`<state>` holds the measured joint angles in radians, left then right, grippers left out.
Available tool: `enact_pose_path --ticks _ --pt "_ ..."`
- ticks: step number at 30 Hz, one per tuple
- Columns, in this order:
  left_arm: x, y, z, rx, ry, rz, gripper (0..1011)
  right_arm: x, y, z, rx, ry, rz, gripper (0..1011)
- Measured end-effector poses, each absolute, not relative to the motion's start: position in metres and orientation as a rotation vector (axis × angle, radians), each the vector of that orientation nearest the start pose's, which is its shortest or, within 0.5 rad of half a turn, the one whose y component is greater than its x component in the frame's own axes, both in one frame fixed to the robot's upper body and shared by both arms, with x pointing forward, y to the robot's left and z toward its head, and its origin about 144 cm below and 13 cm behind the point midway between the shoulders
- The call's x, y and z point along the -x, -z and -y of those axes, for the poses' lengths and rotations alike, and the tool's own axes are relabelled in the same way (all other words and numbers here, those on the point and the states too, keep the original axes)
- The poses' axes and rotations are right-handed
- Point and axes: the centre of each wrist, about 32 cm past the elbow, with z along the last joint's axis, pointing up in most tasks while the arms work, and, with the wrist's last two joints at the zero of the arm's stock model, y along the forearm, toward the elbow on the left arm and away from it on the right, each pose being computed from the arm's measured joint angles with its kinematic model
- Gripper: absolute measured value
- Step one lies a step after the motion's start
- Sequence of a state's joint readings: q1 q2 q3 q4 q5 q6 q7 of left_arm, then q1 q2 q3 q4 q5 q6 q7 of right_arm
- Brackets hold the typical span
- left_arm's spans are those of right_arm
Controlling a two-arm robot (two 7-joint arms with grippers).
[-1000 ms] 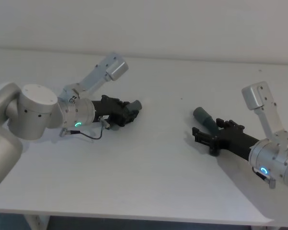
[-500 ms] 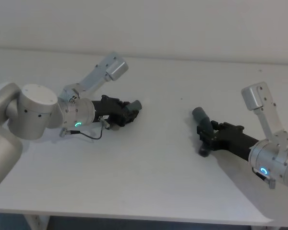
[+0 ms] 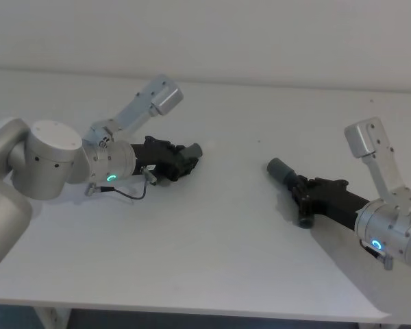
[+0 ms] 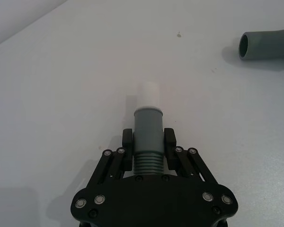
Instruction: Use both hands to pick up one end of the pipe from the table, align the ends, and insert them.
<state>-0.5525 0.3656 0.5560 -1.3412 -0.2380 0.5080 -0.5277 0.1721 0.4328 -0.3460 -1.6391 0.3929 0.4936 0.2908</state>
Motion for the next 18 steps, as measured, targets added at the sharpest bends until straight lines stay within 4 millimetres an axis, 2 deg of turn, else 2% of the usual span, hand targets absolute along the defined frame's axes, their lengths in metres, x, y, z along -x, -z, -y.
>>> enact_pose_path --ticks 18 --pt "-0.5774 -1.2327 -0.2100 -0.508 -0.712 -0.064 382 -0.4826 -1.1962 0.2395 0.325 0.952 -0.211 155"
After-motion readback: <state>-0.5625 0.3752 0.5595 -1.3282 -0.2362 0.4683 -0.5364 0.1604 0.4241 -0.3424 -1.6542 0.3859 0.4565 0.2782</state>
